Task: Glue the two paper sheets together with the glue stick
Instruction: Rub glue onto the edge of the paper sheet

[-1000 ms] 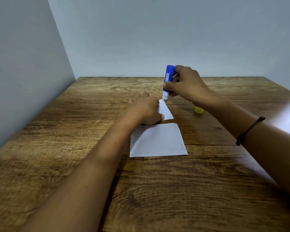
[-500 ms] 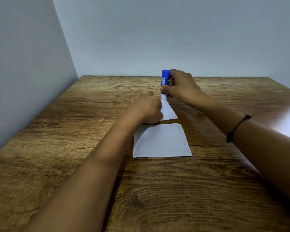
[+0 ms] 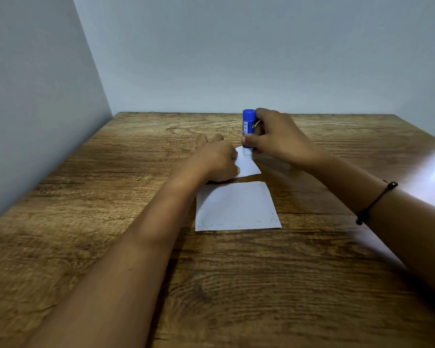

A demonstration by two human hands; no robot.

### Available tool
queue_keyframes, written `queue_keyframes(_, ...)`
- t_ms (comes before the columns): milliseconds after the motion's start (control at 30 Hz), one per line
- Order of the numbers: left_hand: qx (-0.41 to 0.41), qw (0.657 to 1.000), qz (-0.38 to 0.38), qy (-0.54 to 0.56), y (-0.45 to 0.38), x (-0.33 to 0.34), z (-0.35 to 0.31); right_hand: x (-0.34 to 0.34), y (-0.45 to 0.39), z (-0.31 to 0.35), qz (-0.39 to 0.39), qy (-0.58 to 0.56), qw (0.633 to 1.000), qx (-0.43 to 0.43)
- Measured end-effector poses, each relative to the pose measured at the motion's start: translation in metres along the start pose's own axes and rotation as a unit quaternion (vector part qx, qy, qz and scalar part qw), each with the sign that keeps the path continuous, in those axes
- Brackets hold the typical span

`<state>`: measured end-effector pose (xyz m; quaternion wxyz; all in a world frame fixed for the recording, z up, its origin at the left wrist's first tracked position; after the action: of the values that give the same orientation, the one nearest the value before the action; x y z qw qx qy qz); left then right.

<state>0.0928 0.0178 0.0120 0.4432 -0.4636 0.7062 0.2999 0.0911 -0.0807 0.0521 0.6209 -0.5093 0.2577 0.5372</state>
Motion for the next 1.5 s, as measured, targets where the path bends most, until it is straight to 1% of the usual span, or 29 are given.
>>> queue_keyframes(167, 0.002, 1.000, -0.018, -0.005, 0.001, 0.000, -0.002, -0.005, 0.011, 0.002, 0.010, -0.015, 1.000, -0.002)
queue_keyframes(567, -0.010, 1.000, -0.008, -0.010, 0.001, 0.000, 0.001, -0.015, 0.034, -0.001, 0.005, -0.013, 1.000, 0.002)
queue_keyframes(700, -0.012, 1.000, -0.021, -0.012, -0.002, 0.002, 0.003, -0.018, 0.037, -0.003, 0.013, -0.022, 1.000, 0.007)
queue_keyframes(767, -0.025, 0.999, -0.038, -0.016, -0.006, 0.002, 0.006, -0.025, 0.035, -0.006, 0.002, -0.044, 0.999, 0.016)
queue_keyframes(833, -0.028, 0.997, -0.070, -0.030, -0.007, 0.001, 0.006, -0.034, 0.033, -0.011, -0.020, -0.072, 0.997, 0.029)
queue_keyframes(933, -0.010, 0.990, -0.131, -0.053, -0.006, -0.005, 0.000, -0.042, 0.032, -0.019, -0.040, -0.109, 0.992, 0.044)
queue_keyframes(1000, 0.011, 0.987, -0.157, -0.029, -0.006, -0.015, -0.003, -0.041, 0.032, -0.023, -0.041, -0.120, 0.991, 0.050)
queue_keyframes(1033, 0.023, 0.988, -0.150, -0.008, -0.007, -0.020, -0.003, -0.041, 0.032, -0.024, -0.041, -0.122, 0.990, 0.051)
queue_keyframes(1100, 0.035, 0.995, -0.089, 0.008, -0.009, -0.019, 0.000, -0.040, 0.032, -0.027, -0.042, -0.125, 0.990, 0.052)
queue_keyframes(1167, 0.034, 0.999, -0.027, -0.013, -0.006, -0.012, 0.002, -0.040, 0.031, -0.029, -0.041, -0.132, 0.989, 0.054)
queue_keyframes(1200, 0.033, 0.999, -0.010, -0.026, -0.005, -0.009, 0.004, -0.040, 0.030, -0.029, -0.040, -0.136, 0.988, 0.055)
queue_keyframes(1267, 0.032, 0.999, -0.002, -0.041, -0.004, -0.006, 0.004, -0.039, 0.029, -0.029, -0.038, -0.141, 0.988, 0.056)
queue_keyframes(1500, 0.021, 0.997, -0.036, -0.062, -0.004, 0.005, -0.002, -0.036, 0.015, -0.026, -0.039, -0.112, 0.992, 0.049)
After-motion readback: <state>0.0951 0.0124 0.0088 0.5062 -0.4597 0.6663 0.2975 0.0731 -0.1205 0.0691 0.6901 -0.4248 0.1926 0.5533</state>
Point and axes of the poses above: each hand's wrist, its own y-axis away from the middle knuckle, its own x-axis out of the palm, z = x × y, the point moved 8 cm from there along -y, towards the middle knuckle, and after that the axes turned 14 degrees about y, right-handed, at the moved point
